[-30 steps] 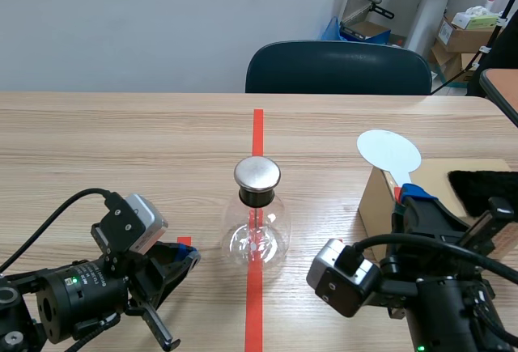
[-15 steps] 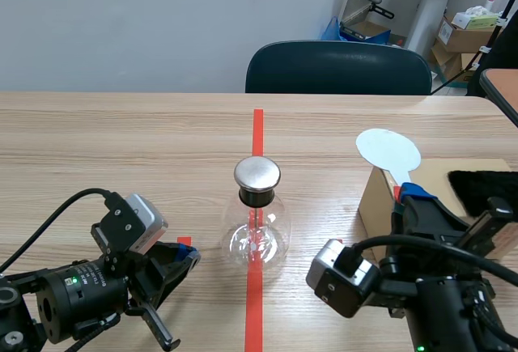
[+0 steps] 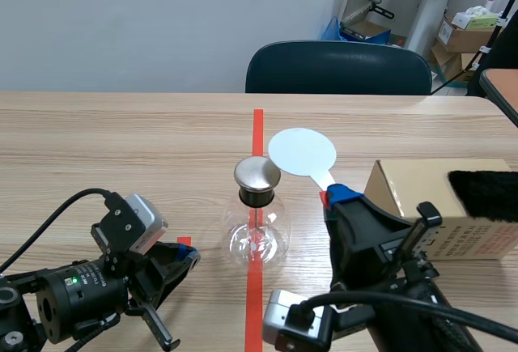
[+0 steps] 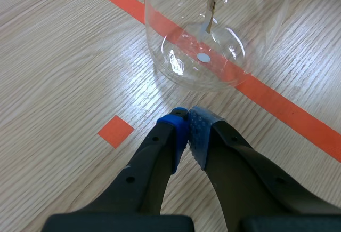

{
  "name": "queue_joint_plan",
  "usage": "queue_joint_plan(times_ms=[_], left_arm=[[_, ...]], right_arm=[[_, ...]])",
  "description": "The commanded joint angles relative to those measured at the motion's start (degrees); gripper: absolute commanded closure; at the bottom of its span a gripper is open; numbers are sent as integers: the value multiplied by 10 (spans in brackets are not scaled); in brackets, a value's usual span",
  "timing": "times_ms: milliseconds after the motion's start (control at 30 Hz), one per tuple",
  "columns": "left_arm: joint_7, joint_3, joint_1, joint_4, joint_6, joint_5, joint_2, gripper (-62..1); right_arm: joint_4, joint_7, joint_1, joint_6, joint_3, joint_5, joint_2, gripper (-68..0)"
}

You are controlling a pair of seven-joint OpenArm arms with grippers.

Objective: Do the electroscope experiment

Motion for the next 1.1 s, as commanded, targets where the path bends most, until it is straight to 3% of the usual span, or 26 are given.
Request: queue_joint_plan(times_ms=[0,133,267,1067], left_arm=[[-9,-3,-2,12,-1,1,2,-25],[-9,-3,-2,12,-1,1,2,-25],[-9,-3,-2,12,-1,1,2,-25],[-9,-3,-2,12,-1,1,2,-25]], right_arm=[[5,10,5,-9,0,-2,5,-8],[5,40,5,-2,0,-2,5,-8],[5,58,5,22,0,-2,5,-8],[5,69,5,21,0,-2,5,-8]])
